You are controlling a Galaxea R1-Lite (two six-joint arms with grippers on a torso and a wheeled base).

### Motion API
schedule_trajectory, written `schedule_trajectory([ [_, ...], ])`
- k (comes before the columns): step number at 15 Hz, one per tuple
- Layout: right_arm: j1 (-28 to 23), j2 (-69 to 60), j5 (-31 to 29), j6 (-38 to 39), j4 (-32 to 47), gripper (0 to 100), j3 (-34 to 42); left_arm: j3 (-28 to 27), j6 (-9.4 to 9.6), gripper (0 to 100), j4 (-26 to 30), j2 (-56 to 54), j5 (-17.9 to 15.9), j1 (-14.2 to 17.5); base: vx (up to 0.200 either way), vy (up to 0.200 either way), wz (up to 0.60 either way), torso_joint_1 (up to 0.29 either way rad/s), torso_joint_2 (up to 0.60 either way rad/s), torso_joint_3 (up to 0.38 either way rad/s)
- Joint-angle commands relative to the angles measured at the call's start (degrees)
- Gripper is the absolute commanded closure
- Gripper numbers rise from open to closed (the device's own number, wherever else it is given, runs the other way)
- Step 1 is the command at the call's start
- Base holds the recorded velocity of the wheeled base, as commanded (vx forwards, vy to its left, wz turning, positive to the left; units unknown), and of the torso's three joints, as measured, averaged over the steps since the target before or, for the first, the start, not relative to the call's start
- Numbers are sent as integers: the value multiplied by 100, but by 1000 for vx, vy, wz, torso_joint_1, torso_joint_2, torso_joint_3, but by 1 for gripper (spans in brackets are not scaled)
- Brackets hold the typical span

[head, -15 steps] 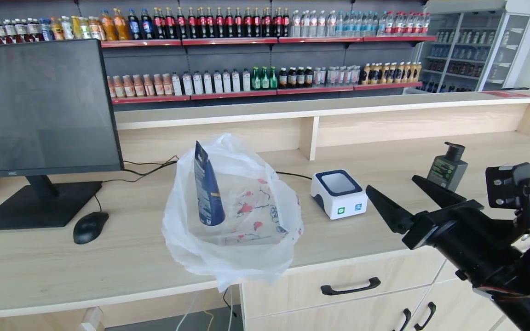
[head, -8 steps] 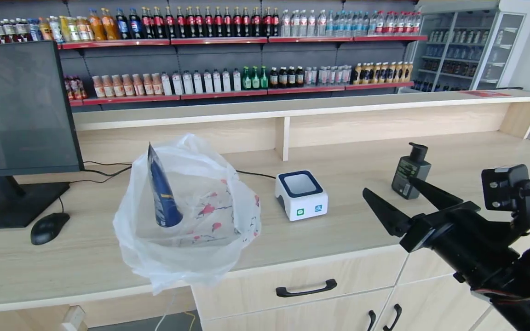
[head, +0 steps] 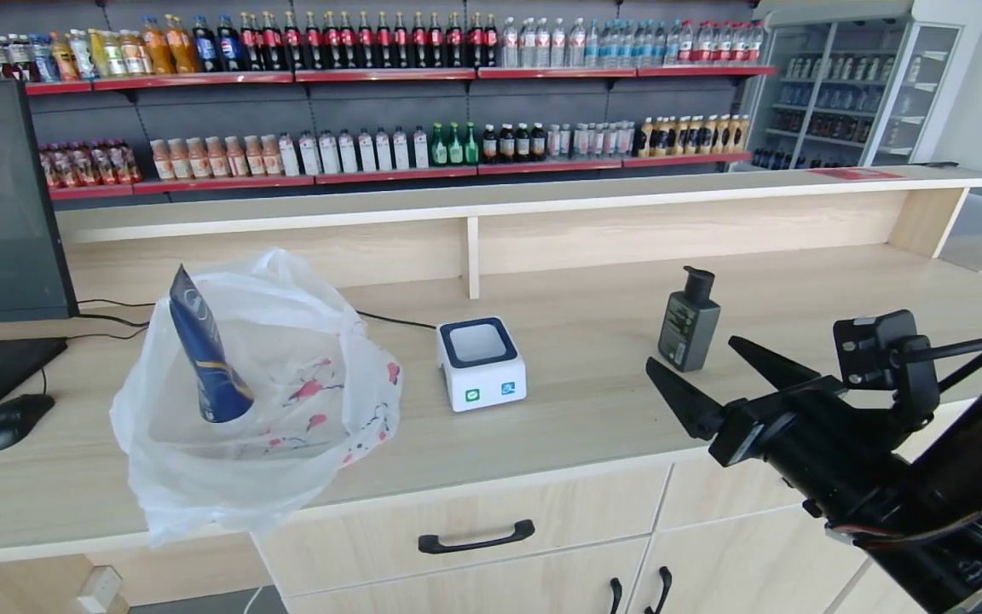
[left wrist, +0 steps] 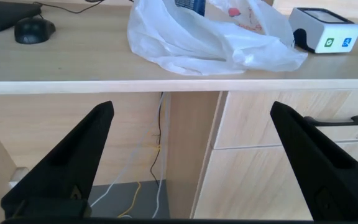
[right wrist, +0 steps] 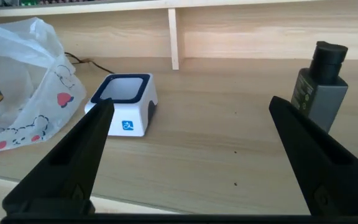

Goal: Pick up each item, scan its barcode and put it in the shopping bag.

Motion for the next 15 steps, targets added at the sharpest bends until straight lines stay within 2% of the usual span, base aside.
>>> schedule_trajectory([
  [1, -8, 84, -8, 3, -8, 0, -3, 1, -3, 0, 4, -1, 1, 4, 0, -200, 600, 7, 7, -2],
  [5, -8, 67, -8, -5, -8, 0, 33, 1, -12, 0, 4, -1, 1, 4, 0, -200, 600, 2, 4, 2],
  [15, -149, 84, 1, 3, -8, 0, 50, 1, -12, 0, 4, -1, 1, 4, 0, -200, 0, 3, 4, 2],
])
